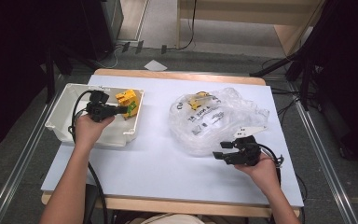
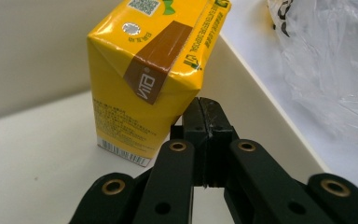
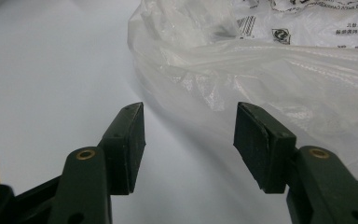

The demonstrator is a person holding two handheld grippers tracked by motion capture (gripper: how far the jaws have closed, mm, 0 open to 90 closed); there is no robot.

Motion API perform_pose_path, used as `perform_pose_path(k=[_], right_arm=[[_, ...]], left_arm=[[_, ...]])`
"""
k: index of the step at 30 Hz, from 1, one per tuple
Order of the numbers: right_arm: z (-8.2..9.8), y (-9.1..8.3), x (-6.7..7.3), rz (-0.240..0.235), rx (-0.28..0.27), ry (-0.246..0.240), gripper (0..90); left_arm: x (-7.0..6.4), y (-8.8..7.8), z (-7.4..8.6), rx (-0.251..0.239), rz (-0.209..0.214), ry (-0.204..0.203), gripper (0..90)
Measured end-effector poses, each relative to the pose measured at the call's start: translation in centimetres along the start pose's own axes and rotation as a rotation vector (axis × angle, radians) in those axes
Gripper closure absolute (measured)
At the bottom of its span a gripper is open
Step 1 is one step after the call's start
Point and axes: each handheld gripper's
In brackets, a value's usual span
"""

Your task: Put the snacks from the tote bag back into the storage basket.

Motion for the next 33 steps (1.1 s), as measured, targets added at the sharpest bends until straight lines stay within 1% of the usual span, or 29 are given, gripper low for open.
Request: perform_pose_path(k=[6,9,15,23,25,26,33], right_arm=[[0.0,0.0,0.0,0.0,0.002,0.001,44.3],[0.0,0.0,0.0,-0.001,0.001,0.0,44.3],[0.0,0.0,0.0,-0.002,0.0,0.0,44.4],[0.0,0.0,0.1,-0.003,0.005,0.003,44.5],[0.0,0.0,0.1,-0.003,0.005,0.003,44.5],[0.0,0.0,0.0,-0.002,0.006,0.003,44.5],[0.0,0.1,0.1,-0.001,0.007,0.001,44.6]], left_arm=[[0.4,0.1,0.2,0.004,-0.003,-0.009,90.0],[0.6,0.1,0.2,0.007,-0.015,-0.014,90.0],[1.1,0.1,0.4,-0.004,-0.024,-0.034,90.0],[2.1,0.0,0.8,-0.022,-0.042,-0.075,90.0],[2.2,0.0,0.8,-0.022,-0.046,-0.075,90.0],[2.4,0.0,0.8,-0.03,-0.044,-0.081,90.0],[2.7,0.2,0.9,-0.031,-0.045,-0.092,90.0]])
Point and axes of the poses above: each handheld gripper's, and its own axes: y roughly forward along the jaws, z roughly out of its underside, x roughly to its left, and after that the axes turned 1 degree about -z, right-handed
